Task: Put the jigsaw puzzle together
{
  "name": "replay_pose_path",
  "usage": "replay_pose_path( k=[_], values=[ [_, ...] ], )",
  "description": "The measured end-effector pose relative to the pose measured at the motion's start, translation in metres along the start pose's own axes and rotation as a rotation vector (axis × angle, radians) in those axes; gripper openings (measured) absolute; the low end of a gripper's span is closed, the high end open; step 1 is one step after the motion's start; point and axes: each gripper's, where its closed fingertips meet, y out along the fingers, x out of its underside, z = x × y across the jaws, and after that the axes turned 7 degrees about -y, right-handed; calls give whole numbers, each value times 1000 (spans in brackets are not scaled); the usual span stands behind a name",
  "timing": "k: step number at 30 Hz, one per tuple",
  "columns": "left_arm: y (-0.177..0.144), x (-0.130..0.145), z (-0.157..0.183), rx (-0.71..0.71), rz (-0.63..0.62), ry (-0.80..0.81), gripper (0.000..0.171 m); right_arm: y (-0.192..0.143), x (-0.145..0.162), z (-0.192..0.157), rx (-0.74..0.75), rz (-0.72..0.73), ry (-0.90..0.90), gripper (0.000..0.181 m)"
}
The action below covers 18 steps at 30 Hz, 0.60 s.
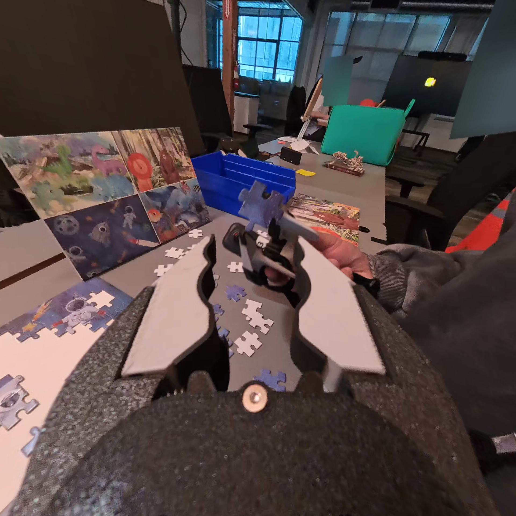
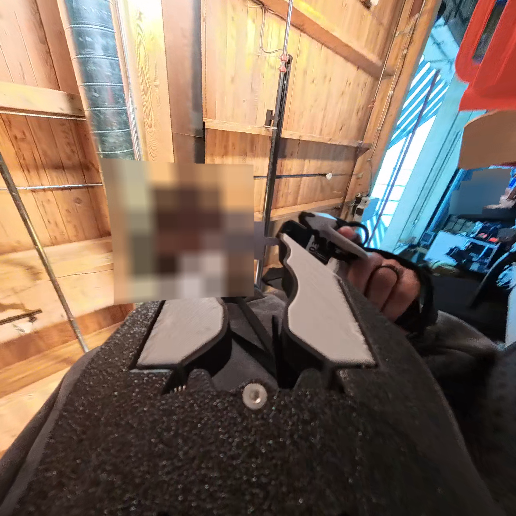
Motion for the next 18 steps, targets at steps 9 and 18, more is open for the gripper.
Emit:
replay_pose_path(
  k=[9, 18],
  values=[
    [3, 15, 3, 7, -76, -5, 40, 13, 32, 34, 3, -55, 135, 30],
    [-64, 116, -86, -284, -520, -82, 40, -60, -1, 77, 715, -194, -336, 32]
  ],
)
